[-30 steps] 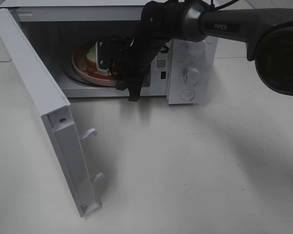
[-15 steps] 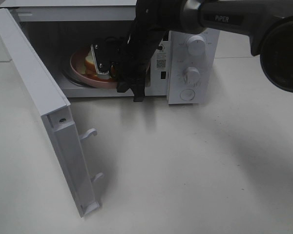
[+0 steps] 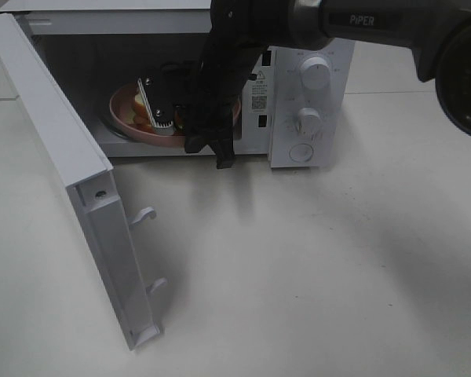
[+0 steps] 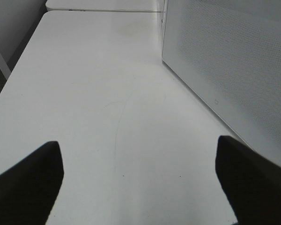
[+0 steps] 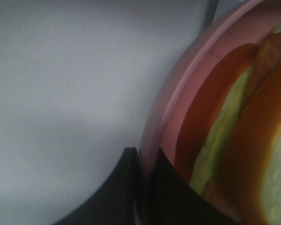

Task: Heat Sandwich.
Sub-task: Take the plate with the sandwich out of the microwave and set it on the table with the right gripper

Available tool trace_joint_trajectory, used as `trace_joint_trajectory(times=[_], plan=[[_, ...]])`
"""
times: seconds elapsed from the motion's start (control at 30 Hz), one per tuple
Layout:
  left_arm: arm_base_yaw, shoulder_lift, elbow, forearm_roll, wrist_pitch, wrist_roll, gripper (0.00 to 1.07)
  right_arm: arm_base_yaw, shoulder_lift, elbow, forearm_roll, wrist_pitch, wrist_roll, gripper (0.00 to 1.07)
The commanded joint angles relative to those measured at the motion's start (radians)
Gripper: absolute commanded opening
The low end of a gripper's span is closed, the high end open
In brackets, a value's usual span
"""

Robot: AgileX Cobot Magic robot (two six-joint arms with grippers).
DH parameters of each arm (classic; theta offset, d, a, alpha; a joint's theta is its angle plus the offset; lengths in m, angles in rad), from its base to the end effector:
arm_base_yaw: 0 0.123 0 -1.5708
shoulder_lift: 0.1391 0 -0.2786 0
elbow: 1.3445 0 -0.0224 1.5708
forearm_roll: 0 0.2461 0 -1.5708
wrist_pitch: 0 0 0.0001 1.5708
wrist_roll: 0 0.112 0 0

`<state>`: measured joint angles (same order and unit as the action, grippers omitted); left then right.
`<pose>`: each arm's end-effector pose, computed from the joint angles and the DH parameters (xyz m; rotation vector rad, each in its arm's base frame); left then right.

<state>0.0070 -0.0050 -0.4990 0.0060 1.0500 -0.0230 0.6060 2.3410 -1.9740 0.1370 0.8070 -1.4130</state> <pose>0.0161 0.0007 0.2663 -0.0307 2.0294 -0.0029 0.4168 0.3023 0.1493 -2.1908 1.4876 -0.1074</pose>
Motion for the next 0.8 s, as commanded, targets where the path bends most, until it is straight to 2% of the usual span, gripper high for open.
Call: trace_joint_trajectory(times=[0.03, 0.37, 0.8], plan=[[0.003, -0.016, 0.004, 0.0, -0.014, 0.002, 0.82, 0.014, -0.044, 0.06, 0.006, -0.026, -0.027, 0.0], [0.003, -0.016, 0.004, 0.0, -0.014, 0.002, 0.82, 0.048, -0.142, 0.186, 0.008, -0.133, -0.115, 0.0], [0.003, -0.016, 0.004, 0.0, -0.014, 0.002, 0.82, 0.107, -0.217, 0.225, -0.022, -0.179, -0.108, 0.0]])
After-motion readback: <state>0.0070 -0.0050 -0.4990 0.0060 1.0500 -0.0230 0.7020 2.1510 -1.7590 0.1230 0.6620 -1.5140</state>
